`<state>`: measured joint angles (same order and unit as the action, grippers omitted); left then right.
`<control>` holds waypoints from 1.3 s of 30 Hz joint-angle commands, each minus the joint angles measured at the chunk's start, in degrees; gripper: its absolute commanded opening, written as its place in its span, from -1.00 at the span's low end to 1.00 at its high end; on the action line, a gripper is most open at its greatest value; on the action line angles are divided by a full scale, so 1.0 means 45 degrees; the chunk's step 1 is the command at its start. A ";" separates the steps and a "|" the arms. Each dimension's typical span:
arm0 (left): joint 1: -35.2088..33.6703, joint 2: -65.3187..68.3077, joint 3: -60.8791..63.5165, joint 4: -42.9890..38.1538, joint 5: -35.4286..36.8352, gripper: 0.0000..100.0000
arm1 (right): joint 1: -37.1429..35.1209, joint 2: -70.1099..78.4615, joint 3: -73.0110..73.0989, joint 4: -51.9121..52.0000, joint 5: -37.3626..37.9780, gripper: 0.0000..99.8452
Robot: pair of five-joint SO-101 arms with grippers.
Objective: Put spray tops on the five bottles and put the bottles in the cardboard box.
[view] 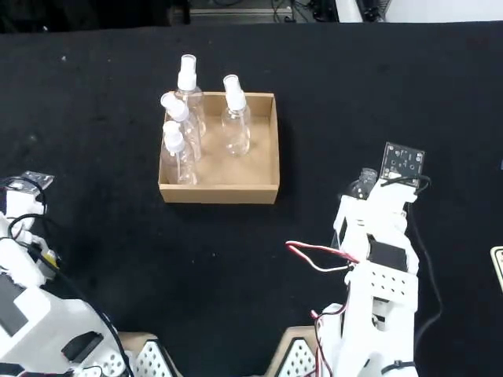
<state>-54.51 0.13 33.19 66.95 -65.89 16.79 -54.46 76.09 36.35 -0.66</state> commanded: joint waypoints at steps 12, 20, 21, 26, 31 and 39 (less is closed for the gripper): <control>-0.2100 0.1133 -0.2921 -0.0860 0.6115 -0.66 | -0.0234 -0.0498 -0.0049 -0.0332 0.0000 -0.98; -0.2295 0.2364 -0.3272 -0.0801 0.5177 -0.50 | -0.0234 -0.0498 -0.0049 -0.0313 0.0000 -0.98; -0.2295 0.2364 -0.3370 -0.0801 0.5197 -0.52 | -0.0234 -0.0498 -0.0049 -0.0313 0.0000 -0.98; -0.2256 0.2364 -0.3546 -0.0781 0.5138 -0.55 | -0.0234 -0.0498 -0.0049 -0.0313 0.0000 -0.98; -0.2042 0.2481 -0.3546 0.0332 0.5118 -0.72 | -0.0234 -0.0498 -0.0049 -0.0313 0.0000 -0.98; -0.1436 0.2344 -0.5187 0.3341 0.5236 -0.94 | -0.0234 -0.0498 -0.0049 -0.0313 -0.0020 -0.98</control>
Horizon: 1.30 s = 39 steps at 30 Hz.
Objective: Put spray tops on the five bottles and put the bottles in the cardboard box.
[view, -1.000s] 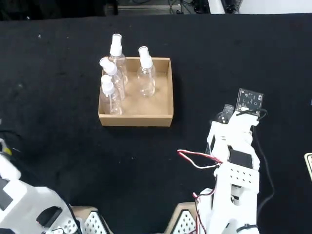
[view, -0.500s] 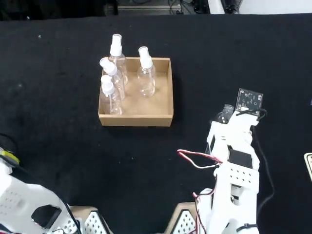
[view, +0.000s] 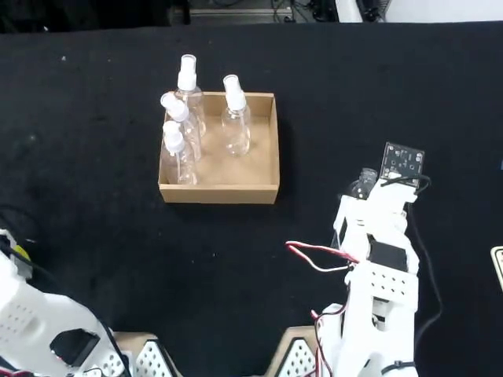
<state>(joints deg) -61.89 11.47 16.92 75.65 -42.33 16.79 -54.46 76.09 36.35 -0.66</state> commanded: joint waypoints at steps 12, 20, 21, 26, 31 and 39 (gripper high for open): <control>0.0225 -0.3438 -0.5206 0.5490 0.1797 -0.94 | -0.0234 -0.1573 -0.0147 0.0410 -0.0059 -0.98; 0.1436 -0.6447 -0.4835 0.5470 0.2813 -0.94 | -0.0254 -0.6769 0.0225 0.3048 0.0020 -0.98; 0.1905 -0.6662 -0.4913 0.5470 0.3087 -0.94 | -0.0254 -0.7394 0.0166 0.3360 0.0020 -0.98; 0.4327 -0.7853 -0.5499 0.5118 0.4943 -0.94 | -0.0879 -0.9856 -0.0908 0.3810 0.0039 -0.98; 0.6593 -0.8889 -0.7316 0.5118 0.6955 -0.94 | -0.3946 -1.0227 -0.2647 0.3282 0.0781 -0.98; 1.0168 -0.9065 -1.1067 0.3946 0.9475 -0.94 | -0.7814 -0.7355 -0.3429 0.0352 0.0567 -0.98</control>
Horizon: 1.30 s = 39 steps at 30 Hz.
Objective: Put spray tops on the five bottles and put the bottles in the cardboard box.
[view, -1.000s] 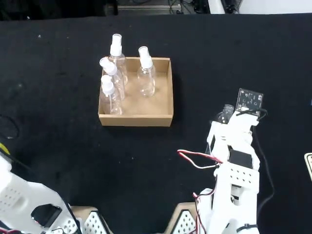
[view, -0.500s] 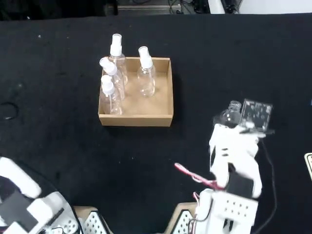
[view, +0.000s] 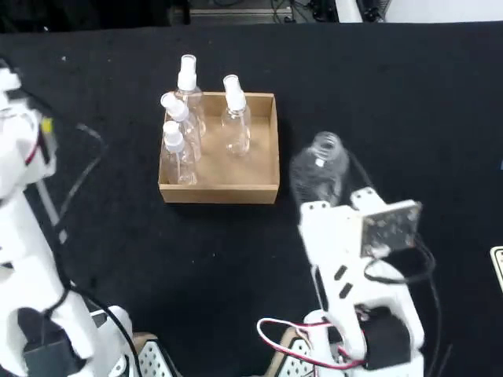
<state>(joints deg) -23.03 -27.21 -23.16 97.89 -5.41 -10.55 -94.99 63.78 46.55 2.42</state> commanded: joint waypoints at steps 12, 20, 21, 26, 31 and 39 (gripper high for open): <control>0.6691 -0.0488 -0.3976 -0.4044 0.2559 -0.94 | -0.4571 0.2882 0.2081 -0.5978 -0.0156 -0.98; 0.9739 -0.0371 -0.3858 -0.5880 0.2559 -0.94 | -0.4591 0.2882 0.3155 -0.6818 -0.1055 -0.98; 0.9973 -0.0371 -0.3858 -0.5900 0.2559 -0.94 | -0.4591 0.2882 0.3214 -0.6877 -0.1153 -0.98; 1.0344 -0.0352 -0.2979 -0.6330 0.2559 -0.94 | -0.4571 0.2882 0.3214 -0.6799 -0.1192 -0.98; 1.0403 -0.0488 -0.1201 -0.7424 0.2579 -0.94 | -0.4532 0.2882 0.3487 -0.6779 -0.1192 -0.98; 1.0422 -0.0488 -0.0713 -0.7404 0.2579 -0.94 | -0.4513 0.2882 0.3585 -0.6818 -0.1192 -0.98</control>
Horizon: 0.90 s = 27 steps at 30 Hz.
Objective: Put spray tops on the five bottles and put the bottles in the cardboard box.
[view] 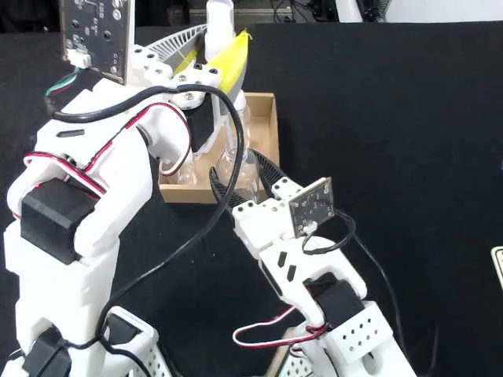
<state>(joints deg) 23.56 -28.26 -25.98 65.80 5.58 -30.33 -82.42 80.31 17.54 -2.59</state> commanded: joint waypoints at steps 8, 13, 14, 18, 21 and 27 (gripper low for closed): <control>0.0088 -0.0274 0.1221 -0.0176 0.0117 -0.94 | -0.0117 0.0088 -0.0088 -0.0410 -0.0098 -0.98; 0.0107 -0.0274 0.2393 -0.0176 0.0117 -0.94 | -0.0117 0.0088 -0.0068 -0.0430 -0.0078 -0.98; 0.0107 -0.0274 0.2471 -0.0156 0.0117 -0.94 | -0.0117 0.0088 -0.0088 -0.0430 -0.0078 -0.98; 0.0733 -0.0879 0.2608 0.0781 0.0117 -0.93 | -0.0117 0.0088 -0.0107 -0.0430 -0.0078 -0.98; 0.1123 -0.1524 0.2647 0.1426 0.0117 -0.76 | -0.0117 0.0088 -0.0127 -0.0430 -0.0078 -0.98; 0.1065 -0.2227 0.2803 0.2168 0.0117 -0.47 | -0.0117 0.0088 -0.0088 -0.0430 -0.0078 -0.98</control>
<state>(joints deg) 27.78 -35.56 -13.41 73.19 5.58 -30.33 -82.42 80.31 17.54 -2.59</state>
